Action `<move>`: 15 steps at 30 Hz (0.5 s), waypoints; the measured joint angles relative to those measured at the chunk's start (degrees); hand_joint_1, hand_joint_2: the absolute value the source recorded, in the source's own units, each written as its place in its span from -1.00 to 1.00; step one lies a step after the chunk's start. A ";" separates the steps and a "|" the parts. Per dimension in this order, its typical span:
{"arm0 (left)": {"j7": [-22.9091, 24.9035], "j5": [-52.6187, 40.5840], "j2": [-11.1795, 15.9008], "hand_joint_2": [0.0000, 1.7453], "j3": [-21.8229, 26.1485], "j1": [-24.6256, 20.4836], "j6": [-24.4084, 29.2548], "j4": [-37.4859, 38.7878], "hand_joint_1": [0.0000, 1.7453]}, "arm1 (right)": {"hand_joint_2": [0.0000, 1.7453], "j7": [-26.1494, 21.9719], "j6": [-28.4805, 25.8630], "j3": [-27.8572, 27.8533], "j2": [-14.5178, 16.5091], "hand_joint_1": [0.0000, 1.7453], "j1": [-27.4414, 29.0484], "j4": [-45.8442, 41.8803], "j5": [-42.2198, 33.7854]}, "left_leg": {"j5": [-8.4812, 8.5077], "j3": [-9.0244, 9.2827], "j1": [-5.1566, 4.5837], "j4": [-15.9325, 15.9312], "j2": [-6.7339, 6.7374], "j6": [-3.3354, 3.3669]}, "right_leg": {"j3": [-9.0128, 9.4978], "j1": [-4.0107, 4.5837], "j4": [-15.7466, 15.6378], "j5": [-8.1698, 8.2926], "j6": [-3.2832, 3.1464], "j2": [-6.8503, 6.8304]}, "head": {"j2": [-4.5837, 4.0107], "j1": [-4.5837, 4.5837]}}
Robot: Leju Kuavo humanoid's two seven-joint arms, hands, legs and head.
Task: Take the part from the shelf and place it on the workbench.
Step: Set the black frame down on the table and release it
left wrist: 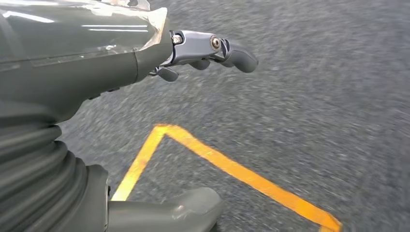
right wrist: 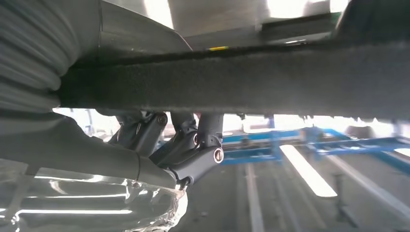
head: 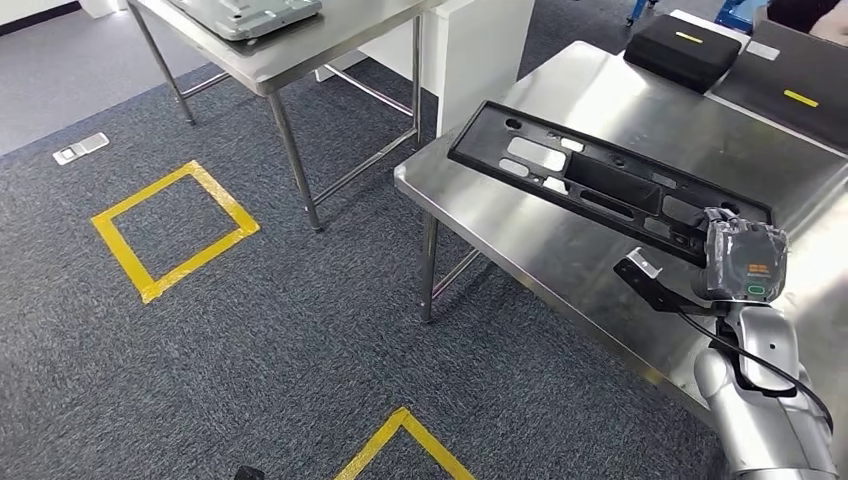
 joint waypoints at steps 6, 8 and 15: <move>-1.85 0.08 -0.13 1.00 0.42 -0.29 0.40 0.00 -1.00 | 1.00 0.56 0.16 -1.03 -0.29 1.00 0.01 0.62 1.10 | -3.71 -1.41 0.51 4.72 -2.08 -1.52 | 0.04 -0.66 -0.54 0.79 -2.76 3.62 | 0.00 -0.21; -1.94 0.08 -0.16 1.00 0.60 -0.09 0.40 0.01 -1.00 | 1.00 0.57 0.19 -1.07 -0.10 1.00 -0.02 0.81 1.12 | -7.29 -4.83 0.70 12.17 -4.88 -1.77 | -0.03 -0.42 -0.48 0.87 -3.34 4.90 | 0.00 -0.27; -3.12 1.01 -0.19 1.00 1.35 -0.13 1.04 0.02 -1.00 | 1.00 0.78 0.53 -1.13 0.21 1.00 -0.46 1.87 2.25 | -0.23 -0.80 0.46 1.63 -6.22 -0.71 | -0.31 0.10 -0.03 1.02 -3.21 7.99 | 0.00 -0.27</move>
